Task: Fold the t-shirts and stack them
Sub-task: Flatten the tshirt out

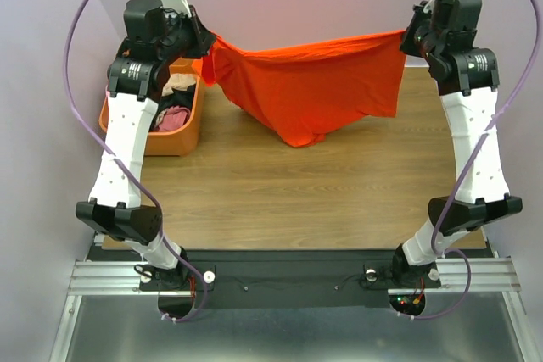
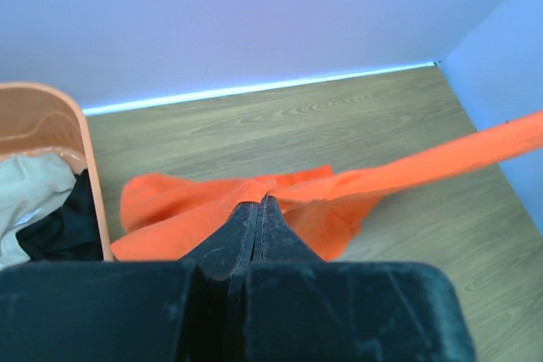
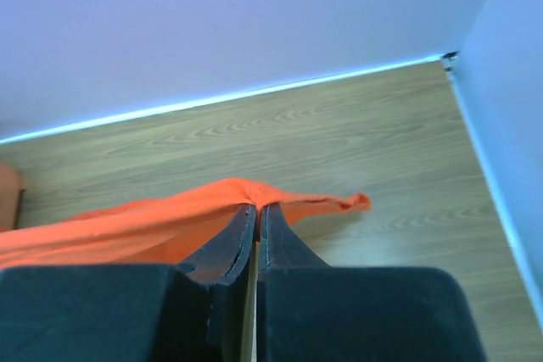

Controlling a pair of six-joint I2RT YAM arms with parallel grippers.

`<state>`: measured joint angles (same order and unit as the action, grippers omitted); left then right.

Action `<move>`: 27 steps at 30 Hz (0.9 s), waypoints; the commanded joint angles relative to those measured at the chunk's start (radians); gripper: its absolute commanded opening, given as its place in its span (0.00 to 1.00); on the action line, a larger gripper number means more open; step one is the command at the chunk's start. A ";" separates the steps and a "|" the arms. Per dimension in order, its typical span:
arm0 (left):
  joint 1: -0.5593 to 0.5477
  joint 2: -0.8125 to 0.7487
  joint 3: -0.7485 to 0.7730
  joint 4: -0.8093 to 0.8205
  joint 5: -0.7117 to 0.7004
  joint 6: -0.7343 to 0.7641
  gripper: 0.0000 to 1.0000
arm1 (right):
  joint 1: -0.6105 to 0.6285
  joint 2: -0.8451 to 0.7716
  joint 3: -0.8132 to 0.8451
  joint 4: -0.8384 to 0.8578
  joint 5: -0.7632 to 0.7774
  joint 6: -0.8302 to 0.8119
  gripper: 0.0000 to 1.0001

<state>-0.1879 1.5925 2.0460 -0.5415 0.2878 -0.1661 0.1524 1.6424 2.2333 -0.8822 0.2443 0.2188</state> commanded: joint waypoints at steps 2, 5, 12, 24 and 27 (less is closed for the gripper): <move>0.004 -0.115 0.048 -0.021 0.111 0.086 0.00 | -0.001 -0.159 0.002 0.026 0.133 -0.110 0.00; 0.004 -0.173 0.072 -0.020 0.158 0.085 0.00 | -0.002 -0.278 -0.061 0.112 0.167 -0.147 0.00; 0.004 -0.220 0.227 -0.043 0.254 0.037 0.00 | -0.001 -0.389 -0.055 0.226 0.204 -0.197 0.00; -0.033 -0.112 0.120 0.003 0.277 0.022 0.00 | -0.001 -0.346 -0.199 0.299 0.234 -0.164 0.00; -0.076 -0.013 0.135 -0.044 0.222 0.062 0.00 | -0.001 -0.302 -0.276 0.311 0.214 -0.151 0.00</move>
<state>-0.2276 1.4307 2.1990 -0.5694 0.5728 -0.1509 0.1520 1.2758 2.0354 -0.6136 0.4381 0.0566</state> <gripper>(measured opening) 0.025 0.028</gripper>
